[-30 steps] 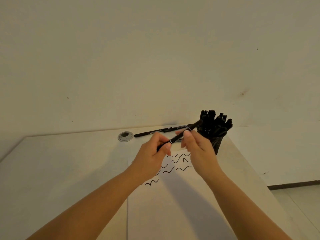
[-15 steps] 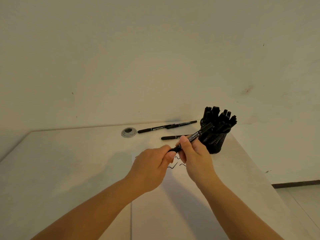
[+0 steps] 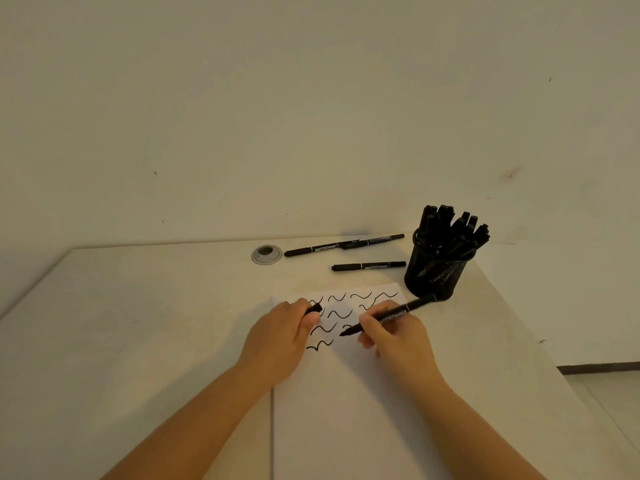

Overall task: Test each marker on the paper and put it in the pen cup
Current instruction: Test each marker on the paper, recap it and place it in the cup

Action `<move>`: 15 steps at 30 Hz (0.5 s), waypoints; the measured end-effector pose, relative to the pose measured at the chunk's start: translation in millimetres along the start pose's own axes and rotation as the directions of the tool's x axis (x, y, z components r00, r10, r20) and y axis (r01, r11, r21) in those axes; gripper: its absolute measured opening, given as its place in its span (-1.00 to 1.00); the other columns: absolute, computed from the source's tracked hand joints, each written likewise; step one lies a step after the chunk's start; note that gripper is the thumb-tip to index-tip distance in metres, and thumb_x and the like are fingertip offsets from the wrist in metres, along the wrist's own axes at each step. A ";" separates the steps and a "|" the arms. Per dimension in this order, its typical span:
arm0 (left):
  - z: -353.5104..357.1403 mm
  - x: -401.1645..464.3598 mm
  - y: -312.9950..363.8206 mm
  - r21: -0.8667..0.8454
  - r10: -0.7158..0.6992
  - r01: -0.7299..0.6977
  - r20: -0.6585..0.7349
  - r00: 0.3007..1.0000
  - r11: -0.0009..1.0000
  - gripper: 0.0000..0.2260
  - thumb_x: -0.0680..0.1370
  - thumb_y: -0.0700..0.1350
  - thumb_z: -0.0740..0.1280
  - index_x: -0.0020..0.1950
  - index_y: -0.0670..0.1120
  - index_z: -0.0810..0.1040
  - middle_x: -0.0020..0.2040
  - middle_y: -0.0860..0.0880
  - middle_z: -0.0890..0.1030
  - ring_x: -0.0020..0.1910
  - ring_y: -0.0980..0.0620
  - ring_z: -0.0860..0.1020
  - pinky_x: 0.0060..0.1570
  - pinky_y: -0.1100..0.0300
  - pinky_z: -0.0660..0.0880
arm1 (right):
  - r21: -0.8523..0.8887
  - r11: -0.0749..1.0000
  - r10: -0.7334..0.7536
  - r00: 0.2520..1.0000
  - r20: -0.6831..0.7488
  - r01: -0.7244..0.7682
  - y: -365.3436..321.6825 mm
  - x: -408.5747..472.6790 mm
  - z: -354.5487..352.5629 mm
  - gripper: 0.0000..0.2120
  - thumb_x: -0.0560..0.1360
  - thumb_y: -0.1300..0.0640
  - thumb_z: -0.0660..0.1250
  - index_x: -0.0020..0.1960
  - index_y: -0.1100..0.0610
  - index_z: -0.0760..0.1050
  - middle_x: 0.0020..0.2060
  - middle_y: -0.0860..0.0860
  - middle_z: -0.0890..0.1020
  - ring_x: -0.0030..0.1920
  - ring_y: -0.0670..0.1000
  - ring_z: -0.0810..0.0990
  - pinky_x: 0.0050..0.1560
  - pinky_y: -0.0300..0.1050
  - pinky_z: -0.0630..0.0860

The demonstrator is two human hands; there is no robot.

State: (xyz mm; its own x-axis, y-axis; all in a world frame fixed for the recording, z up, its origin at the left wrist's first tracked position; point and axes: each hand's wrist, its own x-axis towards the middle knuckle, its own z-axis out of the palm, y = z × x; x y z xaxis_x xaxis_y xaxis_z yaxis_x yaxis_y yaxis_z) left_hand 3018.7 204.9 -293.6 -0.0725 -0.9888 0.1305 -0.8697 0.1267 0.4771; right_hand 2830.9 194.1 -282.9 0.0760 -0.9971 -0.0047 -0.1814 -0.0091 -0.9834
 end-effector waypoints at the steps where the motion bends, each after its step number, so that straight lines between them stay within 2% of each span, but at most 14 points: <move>1: 4.4 -1.6 -2.3 -0.015 -0.012 0.012 -0.016 1.000 1.000 -0.68 0.59 0.11 -0.04 0.04 -0.02 0.41 0.01 0.00 0.60 -0.02 -0.03 0.50 -0.02 -0.01 0.45 | 0.016 1.000 -0.002 1.000 -0.010 0.002 5.1 -1.3 -0.2 -0.89 0.47 0.22 0.32 -0.23 0.10 0.53 -0.43 0.02 0.65 -0.41 -0.12 0.59 -0.43 -0.40 0.41; 5: 11.4 -6.0 -7.6 -0.102 0.017 -0.025 -0.076 0.997 0.995 -0.67 0.59 0.10 0.00 0.03 -0.05 0.46 0.00 0.01 0.62 0.00 0.01 0.48 -0.01 0.03 0.42 | -0.028 0.998 -0.050 0.997 -0.061 0.048 14.1 -1.4 -9.0 -0.86 0.45 0.25 0.31 -0.23 0.05 0.50 -0.41 0.00 0.66 -0.36 -0.10 0.61 -0.31 -0.34 0.47; 7: 10.3 -6.4 -7.2 -0.120 0.020 -0.031 -0.087 0.996 0.992 -0.60 0.57 0.15 -0.04 0.03 -0.06 0.48 -0.01 0.02 0.62 0.00 0.02 0.48 -0.01 0.03 0.42 | -0.081 0.994 -0.078 0.997 -0.017 0.076 14.6 -2.0 -7.9 -0.84 0.44 0.25 0.32 -0.23 0.01 0.49 -0.39 -0.03 0.66 -0.32 -0.08 0.63 -0.26 -0.26 0.50; 9: 9.5 -6.6 -6.7 -0.134 0.018 -0.030 -0.094 0.995 0.990 -0.54 0.55 0.19 -0.08 0.04 -0.06 0.49 -0.01 0.02 0.62 0.00 0.03 0.49 -0.01 0.04 0.42 | -0.117 0.988 -0.093 0.993 0.073 0.101 13.7 -4.8 -4.0 -0.82 0.43 0.24 0.33 -0.24 -0.04 0.49 -0.36 -0.06 0.67 -0.29 -0.10 0.63 -0.29 -0.31 0.46; 11: 10.2 -7.0 -7.2 -0.140 0.020 -0.034 -0.099 0.995 0.990 -0.53 0.54 0.19 -0.09 0.04 -0.06 0.49 -0.01 0.02 0.61 -0.01 0.03 0.49 -0.01 0.04 0.42 | -0.147 0.983 -0.091 0.988 0.126 0.109 14.3 -6.1 -1.6 -0.81 0.43 0.22 0.33 -0.25 -0.06 0.48 -0.35 -0.04 0.67 -0.34 -0.17 0.59 -0.37 -0.39 0.39; 15: 8.9 -7.2 -6.7 -0.148 0.014 -0.029 -0.097 0.995 0.989 -0.55 0.51 0.15 -0.05 0.06 -0.07 0.51 -0.02 0.01 0.61 -0.02 0.03 0.49 -0.02 0.04 0.42 | -0.221 0.969 -0.100 0.993 0.058 0.110 15.3 -3.7 -4.0 -0.84 0.43 0.20 0.32 -0.26 -0.02 0.45 -0.39 0.00 0.62 -0.47 -0.20 0.44 -0.45 -0.35 0.33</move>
State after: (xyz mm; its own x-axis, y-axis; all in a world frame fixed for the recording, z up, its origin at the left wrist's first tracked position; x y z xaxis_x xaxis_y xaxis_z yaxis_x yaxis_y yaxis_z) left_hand 3020.7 210.5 -305.5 -0.0369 -0.9745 0.2213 -0.7854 0.1652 0.5966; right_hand 2823.9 197.4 -297.2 0.1500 -0.9852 0.0829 -0.3843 -0.1353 -0.9132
